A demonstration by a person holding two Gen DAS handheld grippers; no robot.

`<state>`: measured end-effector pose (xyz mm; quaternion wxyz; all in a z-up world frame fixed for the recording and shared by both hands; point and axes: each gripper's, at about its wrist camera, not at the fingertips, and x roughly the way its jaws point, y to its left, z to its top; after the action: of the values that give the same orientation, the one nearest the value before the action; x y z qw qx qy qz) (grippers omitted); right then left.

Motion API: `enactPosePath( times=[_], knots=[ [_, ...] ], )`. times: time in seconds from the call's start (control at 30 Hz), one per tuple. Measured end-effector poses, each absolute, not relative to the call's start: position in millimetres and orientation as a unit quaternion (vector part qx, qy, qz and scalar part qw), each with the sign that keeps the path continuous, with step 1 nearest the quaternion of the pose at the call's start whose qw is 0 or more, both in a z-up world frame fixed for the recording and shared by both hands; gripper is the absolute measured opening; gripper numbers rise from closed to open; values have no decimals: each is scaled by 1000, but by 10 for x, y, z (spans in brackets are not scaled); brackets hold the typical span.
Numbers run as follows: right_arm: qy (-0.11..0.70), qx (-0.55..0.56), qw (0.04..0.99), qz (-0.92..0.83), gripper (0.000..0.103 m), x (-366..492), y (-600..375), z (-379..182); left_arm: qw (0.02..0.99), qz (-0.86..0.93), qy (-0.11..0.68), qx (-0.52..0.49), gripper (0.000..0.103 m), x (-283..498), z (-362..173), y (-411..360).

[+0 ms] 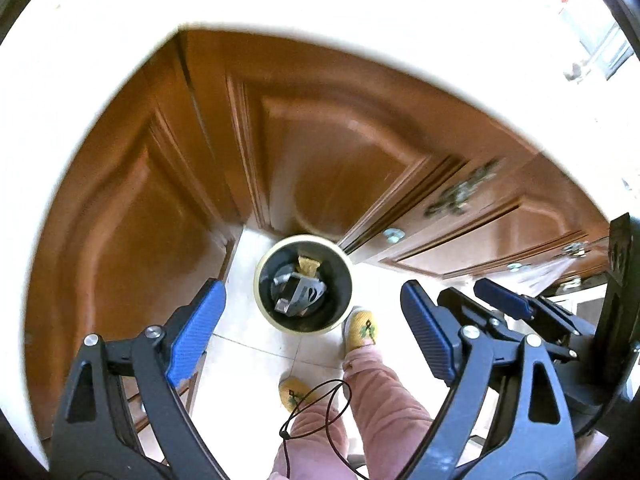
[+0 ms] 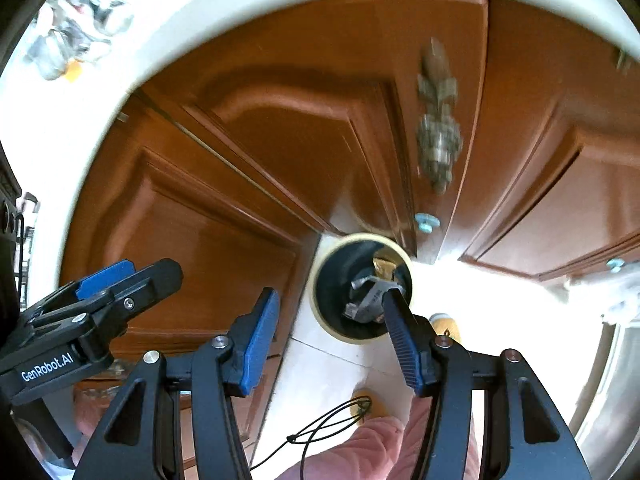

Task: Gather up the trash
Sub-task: 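Raise both tools back up to the counter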

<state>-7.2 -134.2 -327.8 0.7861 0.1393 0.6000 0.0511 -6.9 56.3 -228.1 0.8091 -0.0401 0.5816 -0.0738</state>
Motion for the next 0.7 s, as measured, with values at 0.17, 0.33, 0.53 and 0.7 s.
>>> enactPosePath(
  times=[0.17,0.33,0.53,0.7],
  knots=[
    [566,137,811,58,55,-44,-1311,-2487,827,-89,555,-29,87,-55,-1653,535],
    [532,140,833,63,55,3,-1317,-1907,846,-98,524,-13,87,-37,-1099,467],
    [499,137,853,64,55,129,-1418,-1343,866,-105,490,0,87,64,-587,387],
    [467,137,872,59,55,344,-1577,-973,880,-112,462,7,87,273,-188,261]
  ],
)
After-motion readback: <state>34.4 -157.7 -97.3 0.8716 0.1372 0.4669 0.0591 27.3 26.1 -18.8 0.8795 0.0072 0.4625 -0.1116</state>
